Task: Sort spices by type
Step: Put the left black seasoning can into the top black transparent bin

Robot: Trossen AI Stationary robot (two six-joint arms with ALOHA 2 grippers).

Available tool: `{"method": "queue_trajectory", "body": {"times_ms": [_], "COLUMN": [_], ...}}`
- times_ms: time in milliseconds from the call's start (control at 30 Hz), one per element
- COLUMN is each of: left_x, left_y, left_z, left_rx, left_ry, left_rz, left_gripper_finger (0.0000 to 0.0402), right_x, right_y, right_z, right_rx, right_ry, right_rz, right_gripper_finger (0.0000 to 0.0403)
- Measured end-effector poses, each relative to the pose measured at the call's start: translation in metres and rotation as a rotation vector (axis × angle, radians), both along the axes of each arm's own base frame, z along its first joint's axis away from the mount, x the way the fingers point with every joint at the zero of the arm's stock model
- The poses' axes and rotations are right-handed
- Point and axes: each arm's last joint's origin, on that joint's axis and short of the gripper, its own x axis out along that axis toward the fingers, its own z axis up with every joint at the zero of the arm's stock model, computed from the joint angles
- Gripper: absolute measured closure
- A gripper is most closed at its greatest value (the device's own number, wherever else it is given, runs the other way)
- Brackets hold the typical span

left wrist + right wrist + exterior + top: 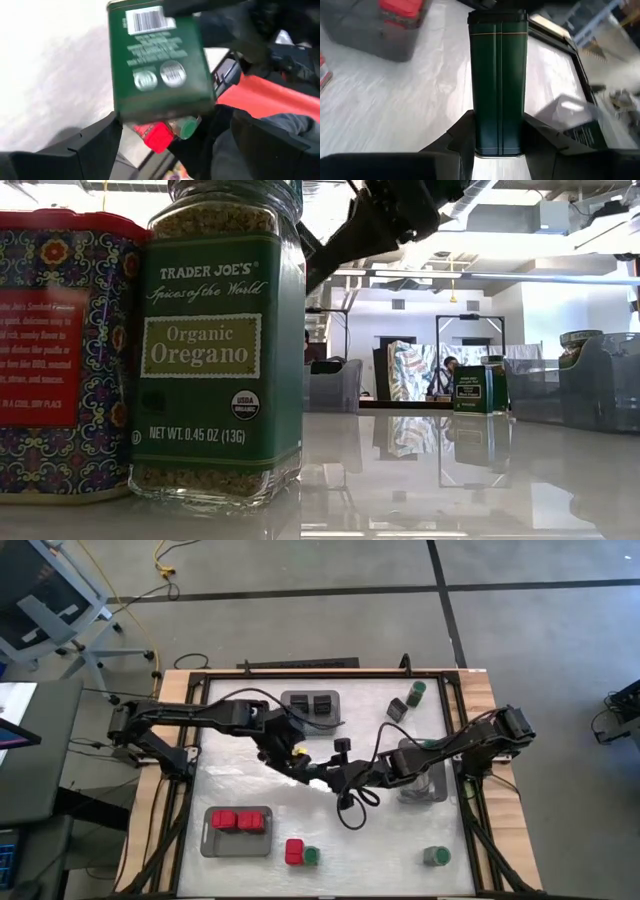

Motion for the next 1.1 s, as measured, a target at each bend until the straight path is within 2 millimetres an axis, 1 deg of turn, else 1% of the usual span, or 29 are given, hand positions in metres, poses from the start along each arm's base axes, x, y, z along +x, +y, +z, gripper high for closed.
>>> {"method": "queue_trajectory", "body": {"times_ms": [100, 200, 333, 467, 533, 600, 667, 733, 767, 833, 967, 1033, 1100], "left_x": [-0.013, -0.032, -0.066, -0.095, -0.105, -0.111, -0.115, -0.118, -0.118, -0.122, -0.139, -0.146, -0.150], "left_y": [0.008, 0.015, 0.024, 0.028, 0.030, 0.032, 0.034, 0.034, 0.034, 0.032, 0.029, 0.026, 0.023], "left_z": [0.015, 0.029, 0.046, 0.056, 0.059, 0.062, 0.058, 0.051, 0.045, 0.030, -0.005, -0.020, -0.032], "left_rx": [0.091, 0.207, 0.469, 0.723, 0.837, 0.943, 1.027, 1.080, 1.096, 1.104, 1.110, 1.076, 1.027], "left_ry": [-0.073, -0.129, -0.164, -0.094, -0.038, -0.024, -0.022, -0.094, -0.140, -0.246, -0.437, -0.577, -0.755], "left_rz": [-0.011, -0.039, -0.105, -0.098, -0.068, -0.027, -0.011, -0.016, -0.024, -0.036, 0.025, 0.075, 0.134], "left_gripper_finger": [0.0045, 0.0045, 0.0045, 0.0045, 0.0045, 0.0045, 0.0045, 0.0045, 0.0045, 0.0045, 0.0045, 0.0045, 0.0045], "right_x": [-0.005, -0.013, -0.023, -0.031, -0.032, -0.033, -0.033, -0.033, -0.033, -0.032, -0.034, -0.036, -0.033], "right_y": [-0.002, -0.004, -0.006, -0.008, -0.009, -0.009, -0.008, -0.006, -0.004, 0.001, 0.016, 0.022, 0.024], "right_z": [0.002, 0.008, 0.016, 0.025, 0.031, 0.031, 0.031, 0.030, 0.028, 0.025, 0.022, 0.020, 0.020], "right_rx": [0.067, 0.162, 0.308, 0.449, 0.524, 0.585, 0.644, 0.698, 0.720, 0.759, 0.771, 0.741, 0.747], "right_ry": [0.007, 0.007, -0.009, -0.054, -0.095, -0.114, -0.129, -0.138, -0.141, -0.141, -0.202, -0.221, -0.254], "right_rz": [-0.063, -0.134, -0.238, -0.329, -0.365, -0.404, -0.440, -0.471, -0.483, -0.507, -0.557, -0.570, -0.571], "right_gripper_finger": [0.0245, 0.0245, 0.0245, 0.0245, 0.0245, 0.0245, 0.0245, 0.0245, 0.0245, 0.0245, 0.0245, 0.0245, 0.0245]}}
